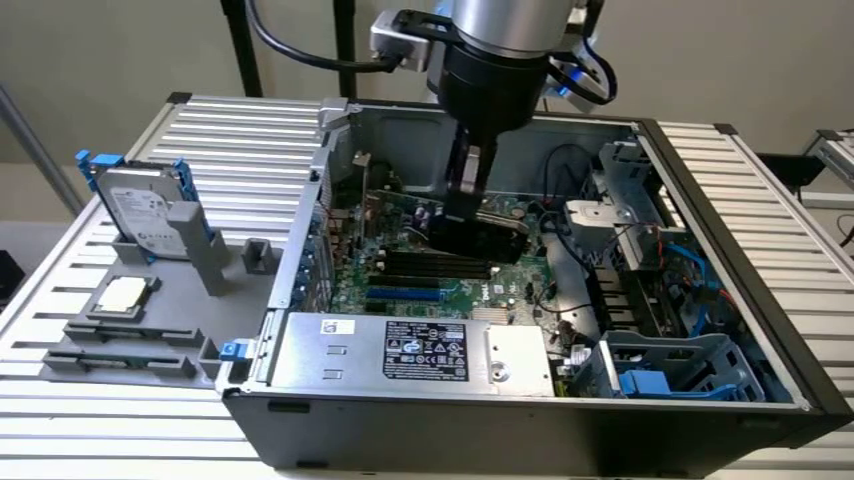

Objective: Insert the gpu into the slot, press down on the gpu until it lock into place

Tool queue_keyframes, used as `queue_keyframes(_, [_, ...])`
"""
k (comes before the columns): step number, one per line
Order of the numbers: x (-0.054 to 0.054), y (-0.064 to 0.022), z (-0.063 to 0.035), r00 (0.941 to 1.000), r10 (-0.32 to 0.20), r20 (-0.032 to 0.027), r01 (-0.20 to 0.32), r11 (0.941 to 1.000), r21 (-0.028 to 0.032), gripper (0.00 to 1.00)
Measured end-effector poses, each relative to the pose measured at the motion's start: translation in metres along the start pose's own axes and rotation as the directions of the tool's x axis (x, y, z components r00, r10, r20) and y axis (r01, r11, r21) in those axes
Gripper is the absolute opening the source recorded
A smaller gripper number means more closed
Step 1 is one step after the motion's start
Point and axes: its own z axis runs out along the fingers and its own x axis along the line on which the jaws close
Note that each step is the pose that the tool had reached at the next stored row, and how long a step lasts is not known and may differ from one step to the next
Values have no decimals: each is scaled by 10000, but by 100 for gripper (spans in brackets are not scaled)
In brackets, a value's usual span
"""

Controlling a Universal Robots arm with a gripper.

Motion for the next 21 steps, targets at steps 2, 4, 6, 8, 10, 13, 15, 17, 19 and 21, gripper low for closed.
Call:
queue_keyframes(2, [0, 2, 15, 9996, -255, 78, 255, 9997, 1, 26])
queue_keyframes(4, [0, 10, 34, 9990, -416, 177, 415, 9991, 7, 26])
queue_keyframes(6, [6, 45, 63, 9986, -477, 236, 477, 9989, 27, 26])
queue_keyframes(8, [17, 105, 103, 9984, -502, 244, 501, 9987, 56, 26])
queue_keyframes(10, [28, 165, 143, 9983, -525, 247, 523, 9986, 83, 26])
queue_keyframes(13, [43, 252, 205, 9981, -559, 254, 556, 9984, 120, 26])
queue_keyframes(15, [49, 287, 245, 9978, -611, 256, 607, 9980, 148, 26])
queue_keyframes(17, [53, 308, 281, 9973, -692, 258, 688, 9975, 174, 26])
queue_keyframes(19, [55, 325, 320, 9965, -792, 259, 787, 9967, 205, 26])
queue_keyframes(21, [55, 332, 355, 9955, -915, 256, 909, 9956, 247, 26])
